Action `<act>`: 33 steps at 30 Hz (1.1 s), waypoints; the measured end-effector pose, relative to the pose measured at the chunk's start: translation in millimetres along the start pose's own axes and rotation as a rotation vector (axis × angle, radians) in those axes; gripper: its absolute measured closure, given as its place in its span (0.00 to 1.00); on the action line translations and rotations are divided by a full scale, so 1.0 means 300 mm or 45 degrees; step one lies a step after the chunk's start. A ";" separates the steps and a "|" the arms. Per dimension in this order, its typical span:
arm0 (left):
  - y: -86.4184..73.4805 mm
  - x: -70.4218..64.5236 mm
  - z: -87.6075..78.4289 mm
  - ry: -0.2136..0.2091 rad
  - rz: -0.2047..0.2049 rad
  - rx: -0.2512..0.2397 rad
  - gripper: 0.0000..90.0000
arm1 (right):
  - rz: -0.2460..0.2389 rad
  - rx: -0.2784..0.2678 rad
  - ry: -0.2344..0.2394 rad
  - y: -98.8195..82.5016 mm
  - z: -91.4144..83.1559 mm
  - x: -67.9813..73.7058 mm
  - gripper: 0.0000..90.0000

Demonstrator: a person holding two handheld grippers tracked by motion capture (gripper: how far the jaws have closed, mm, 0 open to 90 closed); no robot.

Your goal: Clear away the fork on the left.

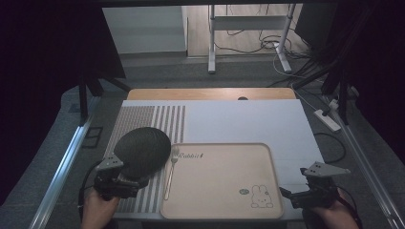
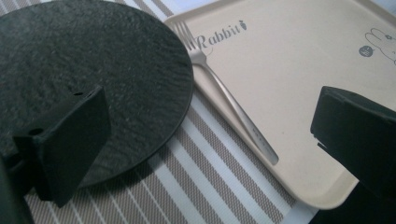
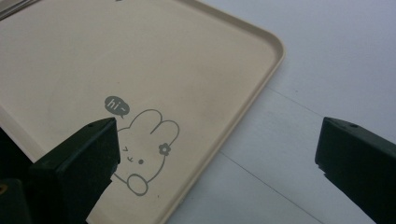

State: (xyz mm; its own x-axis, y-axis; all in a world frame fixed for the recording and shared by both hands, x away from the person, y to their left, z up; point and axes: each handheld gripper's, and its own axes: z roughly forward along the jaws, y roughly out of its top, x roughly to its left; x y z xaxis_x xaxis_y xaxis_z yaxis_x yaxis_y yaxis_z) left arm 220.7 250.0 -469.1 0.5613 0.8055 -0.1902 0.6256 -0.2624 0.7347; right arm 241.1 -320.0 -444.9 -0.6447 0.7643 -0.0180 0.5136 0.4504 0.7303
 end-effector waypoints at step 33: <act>-0.130 -0.024 -0.129 0.144 -0.103 -0.034 0.00 | 0.019 0.006 -0.012 0.000 0.001 -0.003 0.01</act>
State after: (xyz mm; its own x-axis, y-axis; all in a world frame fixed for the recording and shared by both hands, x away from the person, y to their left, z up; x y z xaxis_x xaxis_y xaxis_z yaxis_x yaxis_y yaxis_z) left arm 171.3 275.0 -471.0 0.4442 0.8785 -0.1760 0.6507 -0.1813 0.7374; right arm 241.9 -320.6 -445.1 -0.6317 0.7751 -0.0132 0.5257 0.4408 0.7276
